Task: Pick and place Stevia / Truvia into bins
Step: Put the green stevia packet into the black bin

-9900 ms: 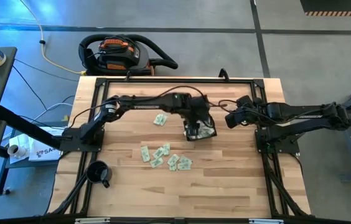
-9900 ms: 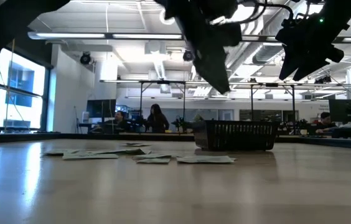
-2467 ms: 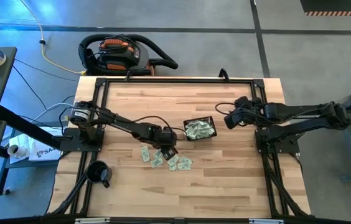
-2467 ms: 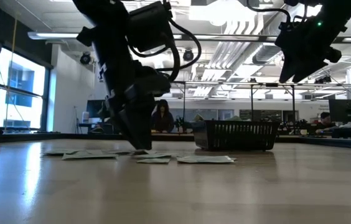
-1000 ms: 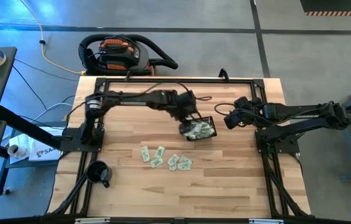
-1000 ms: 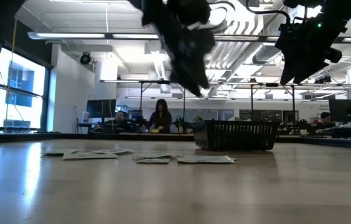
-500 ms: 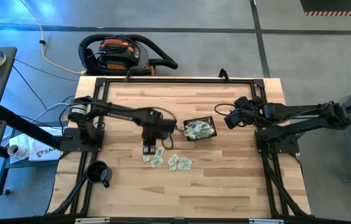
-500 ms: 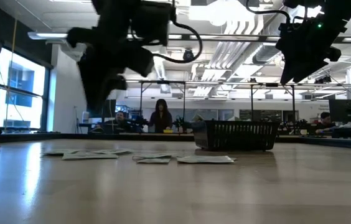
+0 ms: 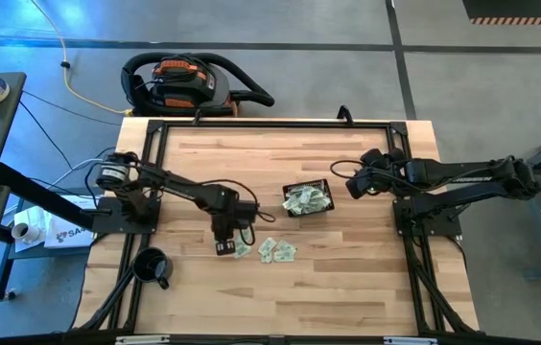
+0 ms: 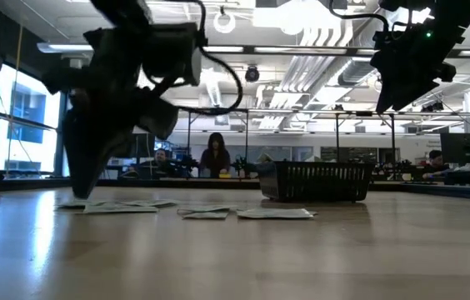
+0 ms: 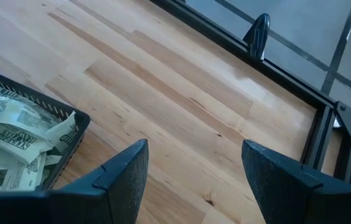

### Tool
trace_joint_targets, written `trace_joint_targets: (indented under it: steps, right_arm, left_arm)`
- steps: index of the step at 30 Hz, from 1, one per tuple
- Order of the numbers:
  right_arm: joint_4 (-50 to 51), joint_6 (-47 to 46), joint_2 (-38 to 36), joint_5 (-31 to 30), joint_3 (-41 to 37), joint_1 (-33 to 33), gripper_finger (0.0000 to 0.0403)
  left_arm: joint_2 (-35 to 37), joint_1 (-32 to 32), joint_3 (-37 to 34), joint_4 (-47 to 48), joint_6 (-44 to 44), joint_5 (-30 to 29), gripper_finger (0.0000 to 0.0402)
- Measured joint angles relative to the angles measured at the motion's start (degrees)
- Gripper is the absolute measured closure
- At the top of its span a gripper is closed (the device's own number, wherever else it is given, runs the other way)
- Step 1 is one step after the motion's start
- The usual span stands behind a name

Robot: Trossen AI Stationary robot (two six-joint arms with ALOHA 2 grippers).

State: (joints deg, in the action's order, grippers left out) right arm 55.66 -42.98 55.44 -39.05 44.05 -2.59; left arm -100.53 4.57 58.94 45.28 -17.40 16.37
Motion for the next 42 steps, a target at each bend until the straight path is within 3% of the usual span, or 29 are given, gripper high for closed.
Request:
trace_joint_targets:
  steps: [3, 7, 12, 16, 22, 28, 35, 42]
  right_arm:
    - [0.02, 0.0, 0.0, 0.02, 0.0, -0.01, 0.0153]
    - [0.09, 0.0, 0.0, 0.0, 0.0, 0.0, 0.0153]
    - [0.22, -0.55, 0.0, -1.06, 0.0, -0.02, 0.0153]
    - [0.26, -1.9, 0.0, -0.33, 0.0, -0.02, 0.0153]
    - [0.26, -3.49, -0.02, 0.09, 0.0, -0.04, 0.0153]
    - [0.03, -5.52, -0.02, 0.16, 0.0, -0.07, 0.0153]
    - [-2.1, -7.78, -0.02, 1.96, 0.0, -0.07, 0.0153]
    - [-3.25, -7.78, -0.02, 1.15, 0.0, -0.04, 0.0153]
  left_arm:
    - [0.34, -1.08, -2.95, -4.79, 1.62, -0.43, 0.0377]
    - [0.28, -5.97, -3.17, -8.68, 2.15, -1.65, 0.034]
    - [-0.15, -13.81, -0.44, -14.85, 3.9, -22.07, 0.0329]
    - [0.1, -18.94, 3.3, -13.22, 2.42, -29.07, 0.0341]
    - [1.03, -22.02, 2.99, -10.74, 2.28, -23.64, 0.036]
    - [1.01, -22.47, 3.04, -16.92, -2.79, -21.26, 0.0365]
    - [-0.39, -29.12, 3.09, -19.81, -6.74, -14.0, 0.033]
    - [-3.34, -27.8, 3.23, -17.81, -5.11, -12.58, 0.0293]
